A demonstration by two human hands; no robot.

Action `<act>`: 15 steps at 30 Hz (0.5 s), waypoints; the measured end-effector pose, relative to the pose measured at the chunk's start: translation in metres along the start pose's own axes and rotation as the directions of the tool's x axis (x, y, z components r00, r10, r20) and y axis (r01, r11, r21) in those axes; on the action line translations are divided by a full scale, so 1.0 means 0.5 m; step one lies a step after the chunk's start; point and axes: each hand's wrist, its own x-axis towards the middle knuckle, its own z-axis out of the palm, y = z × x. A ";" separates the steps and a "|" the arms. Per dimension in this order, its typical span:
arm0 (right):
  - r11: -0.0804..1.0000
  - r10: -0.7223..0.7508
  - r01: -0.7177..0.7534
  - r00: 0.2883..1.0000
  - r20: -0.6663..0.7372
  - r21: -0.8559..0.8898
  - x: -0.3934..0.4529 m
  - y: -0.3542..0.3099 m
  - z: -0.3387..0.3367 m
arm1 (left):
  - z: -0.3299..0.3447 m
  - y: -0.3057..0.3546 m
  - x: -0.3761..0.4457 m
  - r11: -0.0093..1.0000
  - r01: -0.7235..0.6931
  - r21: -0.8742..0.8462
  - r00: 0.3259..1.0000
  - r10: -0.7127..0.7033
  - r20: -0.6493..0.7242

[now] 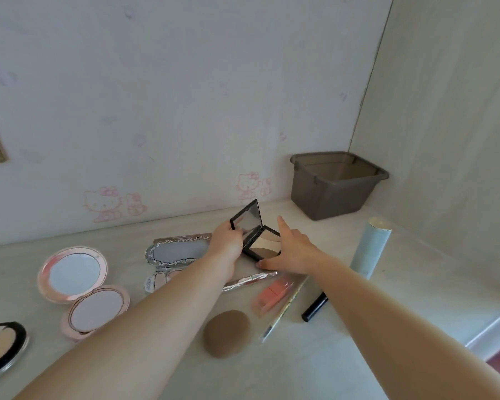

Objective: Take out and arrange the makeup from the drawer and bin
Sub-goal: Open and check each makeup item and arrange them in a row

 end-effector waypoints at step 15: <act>0.975 0.111 -0.118 0.993 -0.049 -0.189 -0.078 0.005 0.014 | 0.013 0.004 -0.030 0.995 -0.023 0.096 0.997 0.016 0.072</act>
